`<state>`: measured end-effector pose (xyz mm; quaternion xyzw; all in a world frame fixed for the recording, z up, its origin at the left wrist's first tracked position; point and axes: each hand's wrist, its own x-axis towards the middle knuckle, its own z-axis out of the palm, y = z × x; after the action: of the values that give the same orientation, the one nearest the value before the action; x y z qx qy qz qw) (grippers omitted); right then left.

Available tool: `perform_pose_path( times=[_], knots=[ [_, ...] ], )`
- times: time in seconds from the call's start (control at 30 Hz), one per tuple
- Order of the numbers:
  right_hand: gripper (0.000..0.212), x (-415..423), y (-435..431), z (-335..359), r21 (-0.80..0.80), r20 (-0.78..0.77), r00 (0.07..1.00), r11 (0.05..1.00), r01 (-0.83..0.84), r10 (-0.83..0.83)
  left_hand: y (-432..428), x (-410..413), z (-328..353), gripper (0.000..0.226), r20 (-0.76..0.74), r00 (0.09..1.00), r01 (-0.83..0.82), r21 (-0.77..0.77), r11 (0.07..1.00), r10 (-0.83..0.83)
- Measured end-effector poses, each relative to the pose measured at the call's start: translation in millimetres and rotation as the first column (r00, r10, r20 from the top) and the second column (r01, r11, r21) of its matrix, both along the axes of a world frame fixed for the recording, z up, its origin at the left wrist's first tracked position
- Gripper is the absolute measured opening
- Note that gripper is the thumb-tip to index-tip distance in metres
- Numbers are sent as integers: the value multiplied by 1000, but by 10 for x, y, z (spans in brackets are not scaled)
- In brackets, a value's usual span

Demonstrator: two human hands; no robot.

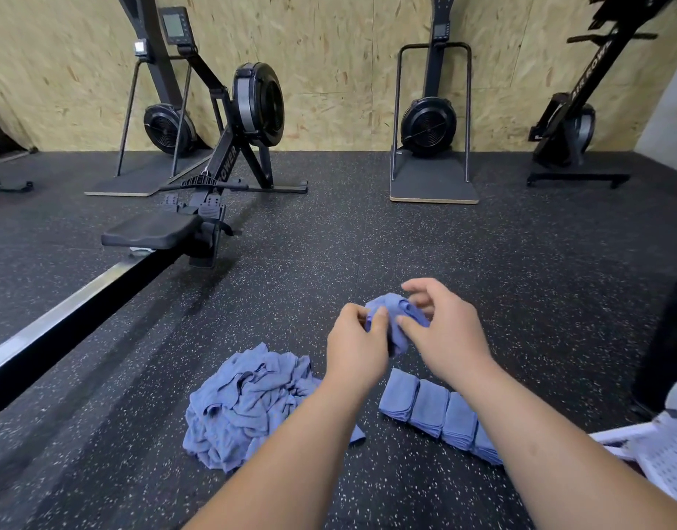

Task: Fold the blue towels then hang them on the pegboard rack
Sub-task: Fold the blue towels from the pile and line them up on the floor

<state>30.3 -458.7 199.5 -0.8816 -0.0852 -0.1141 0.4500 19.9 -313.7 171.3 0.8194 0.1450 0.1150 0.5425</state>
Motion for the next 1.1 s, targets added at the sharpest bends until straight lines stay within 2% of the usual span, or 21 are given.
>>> perform_pose_path(
  times=[0.1,0.17,0.2,0.27,0.33,0.43,0.5,0.6,0.67,0.73,0.83,0.87,0.97,1.1],
  knots=[
    [52,-40,68,-22,-37,-19,1000,999,-13,13,-88,18,-5,52,-32,999,-29,-245,969,22],
    [50,-56,60,-17,15,-35,999,999,-41,41,-77,27,-18,69,-59,997,-74,-380,922,56],
    [47,-63,51,-6,60,-39,997,997,-57,59,-56,47,-44,71,-68,995,-91,-408,909,69],
    [38,-68,20,26,167,-51,997,985,-48,57,-34,87,-78,63,-78,995,-87,-434,897,58],
    [31,-30,-66,30,236,-29,998,970,59,-54,-53,140,-98,53,-95,995,-44,-493,869,-4],
    [16,57,-323,-30,203,-48,966,945,257,-252,-189,147,-108,35,-67,991,48,-608,792,-112],
    [29,47,-479,-46,246,-187,947,920,304,-263,-299,114,-110,32,-57,983,99,-626,773,-172],
    [47,-35,-636,-21,508,-367,923,807,302,-114,-466,64,-126,30,-41,956,188,-672,717,-290],
    [52,-108,-741,-37,615,-394,918,727,305,-52,-562,18,-115,31,-84,918,231,-682,694,-388],
    [60,-199,-874,-97,604,-363,929,742,291,-68,-649,-24,-123,34,-136,882,269,-638,721,-450],
    [68,-375,-1075,-258,572,-330,943,787,231,-37,-747,-68,-208,74,-134,860,364,-515,776,-493],
    [69,-443,-1131,-324,558,-341,940,804,206,-5,-777,-86,-234,81,-123,853,392,-491,778,-507],
    [71,-621,-1282,-509,519,-377,924,840,158,59,-869,-127,-333,52,-100,827,467,-424,776,-552],
    [69,-684,-1529,-652,483,-423,902,863,151,79,-1075,-156,-496,45,-164,789,503,-382,775,-593]
  ],
)
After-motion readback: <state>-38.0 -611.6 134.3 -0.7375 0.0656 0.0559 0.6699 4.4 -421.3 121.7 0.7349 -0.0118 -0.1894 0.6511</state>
